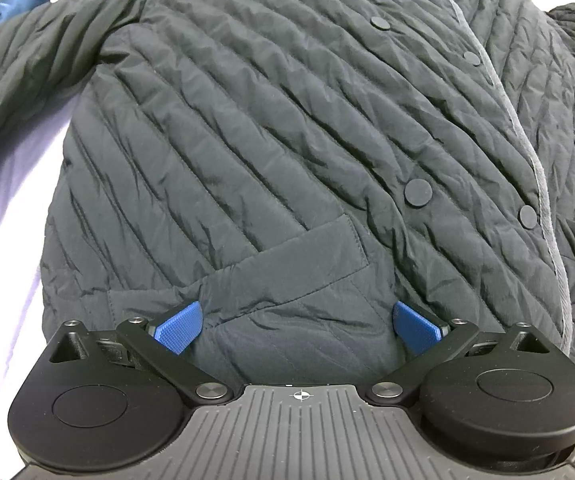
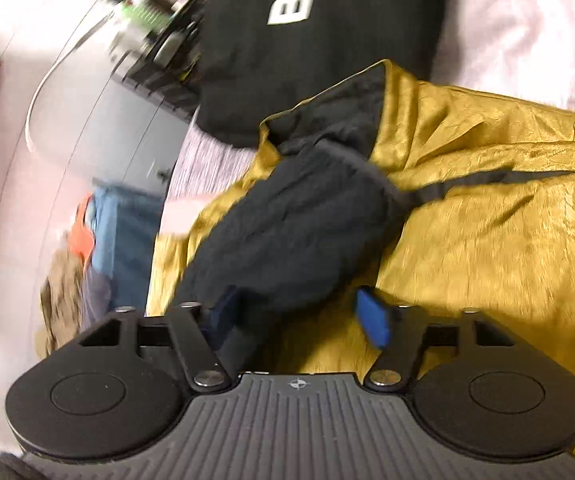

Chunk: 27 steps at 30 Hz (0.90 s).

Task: Fold large clothes
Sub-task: 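Grasp the black jacket sleeve cuff with the right gripper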

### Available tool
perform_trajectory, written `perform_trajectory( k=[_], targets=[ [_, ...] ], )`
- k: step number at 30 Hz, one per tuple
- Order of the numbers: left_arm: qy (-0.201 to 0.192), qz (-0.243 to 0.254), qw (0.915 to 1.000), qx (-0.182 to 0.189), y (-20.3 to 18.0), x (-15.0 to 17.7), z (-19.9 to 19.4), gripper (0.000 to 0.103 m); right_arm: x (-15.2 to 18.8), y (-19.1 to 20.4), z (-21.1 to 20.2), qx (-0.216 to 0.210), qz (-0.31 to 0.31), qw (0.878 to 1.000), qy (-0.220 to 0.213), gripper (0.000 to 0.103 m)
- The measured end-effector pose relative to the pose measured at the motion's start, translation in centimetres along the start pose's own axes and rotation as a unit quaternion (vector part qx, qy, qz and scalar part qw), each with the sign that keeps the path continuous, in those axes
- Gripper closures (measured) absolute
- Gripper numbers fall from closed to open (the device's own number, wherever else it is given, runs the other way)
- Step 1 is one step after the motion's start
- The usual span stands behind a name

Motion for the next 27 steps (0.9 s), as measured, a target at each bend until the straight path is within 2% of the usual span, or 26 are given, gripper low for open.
perform_trajectory(
  k=[1, 3, 5, 8, 11, 14, 18, 24, 27],
  targets=[
    [0.001, 0.000, 1.0000, 0.000, 0.0, 0.0, 0.0, 0.000, -0.4, -0.1, 0.0, -0.007, 0.008, 1.000, -0.002, 0.049],
    [0.000, -0.001, 1.0000, -0.001, -0.1, -0.1, 0.0, 0.000, -0.9, -0.2, 0.2, 0.002, 0.016, 1.000, 0.002, 0.073],
    [-0.002, -0.001, 1.0000, -0.001, -0.1, 0.0, -0.1, 0.000, -1.1, 0.1, -0.1, 0.014, 0.013, 1.000, -0.002, 0.084],
    [-0.005, -0.002, 1.0000, 0.000, -0.1, 0.2, 0.0, 0.000, -1.3, 1.3, -1.6, 0.025, -0.023, 0.999, -0.018, 0.094],
    [-0.005, -0.002, 1.0000, 0.001, 0.0, 0.3, 0.0, 0.000, -2.4, 3.0, -2.7, 0.031, -0.059, 0.997, -0.037, 0.097],
    [-0.007, -0.002, 1.0000, 0.001, 0.0, 0.3, 0.0, 0.000, -3.6, 4.5, -3.0, 0.033, -0.068, 0.996, -0.041, 0.098],
    [-0.017, 0.000, 0.9999, 0.003, 0.2, 0.8, 0.1, 0.000, -3.0, 6.5, -3.2, 0.040, -0.095, 0.994, -0.040, 0.098],
    [-0.028, -0.001, 0.9996, 0.004, 0.4, 1.3, 0.2, 0.000, 0.4, 12.5, -4.2, 0.016, -0.198, 0.979, -0.048, 0.098],
    [-0.032, -0.001, 0.9995, 0.005, 0.5, 1.5, 0.2, 0.000, 3.8, 16.8, -4.4, -0.012, -0.264, 0.964, -0.035, 0.098]
  ],
)
Point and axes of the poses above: each gripper's, at about its wrist camera, not at the fingertips, and z roughly the way its jaws point, y to its left, x to its underside, the point moved 3 cm from there along z, roughly the way its jaws point, and after that the axes turned 7 degrees about y, right-handed, at the moved point
